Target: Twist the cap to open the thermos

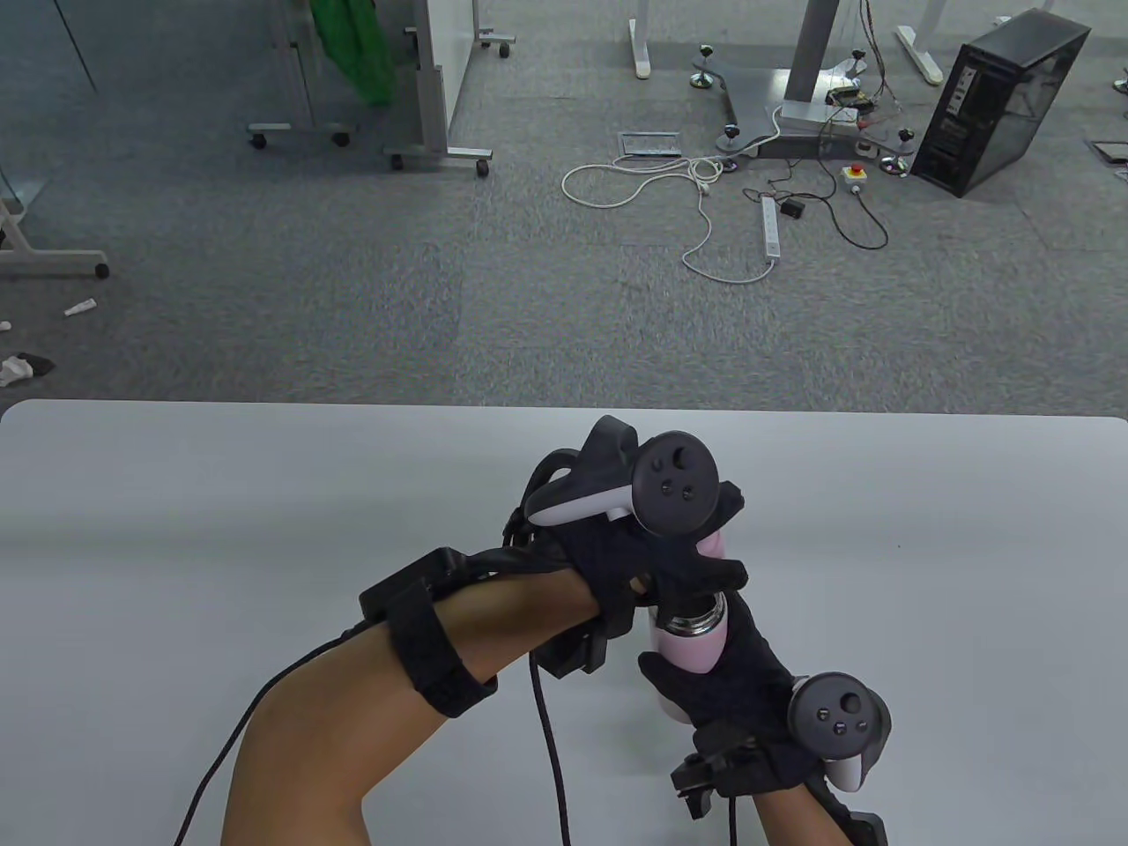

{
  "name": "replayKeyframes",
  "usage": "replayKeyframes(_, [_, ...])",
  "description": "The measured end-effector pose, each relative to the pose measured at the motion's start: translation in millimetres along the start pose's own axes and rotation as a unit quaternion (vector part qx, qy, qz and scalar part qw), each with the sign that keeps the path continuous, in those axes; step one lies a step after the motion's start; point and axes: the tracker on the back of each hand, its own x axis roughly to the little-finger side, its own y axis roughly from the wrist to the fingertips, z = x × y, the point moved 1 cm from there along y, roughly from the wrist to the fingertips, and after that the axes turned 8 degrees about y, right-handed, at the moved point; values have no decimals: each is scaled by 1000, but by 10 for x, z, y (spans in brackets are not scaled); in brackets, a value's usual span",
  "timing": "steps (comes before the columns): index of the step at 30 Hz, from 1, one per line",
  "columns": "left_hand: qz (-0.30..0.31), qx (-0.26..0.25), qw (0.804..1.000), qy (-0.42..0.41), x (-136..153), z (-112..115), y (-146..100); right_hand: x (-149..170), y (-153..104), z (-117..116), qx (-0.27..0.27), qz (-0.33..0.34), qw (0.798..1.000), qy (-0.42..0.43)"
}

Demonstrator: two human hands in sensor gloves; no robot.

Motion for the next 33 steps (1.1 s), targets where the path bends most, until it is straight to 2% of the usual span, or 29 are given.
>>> replayKeyframes(7, [-44,-2,999,3,243,-62,37,-21,-9,6,0,5,1000,2])
replayKeyframes(18, [-111,10,994,6,688,75,48,-30,-4,21,3,7,1000,8])
replayKeyframes(33, [-260,29,965,4,1688,358,-49,-60,5,58,7,7,1000,18])
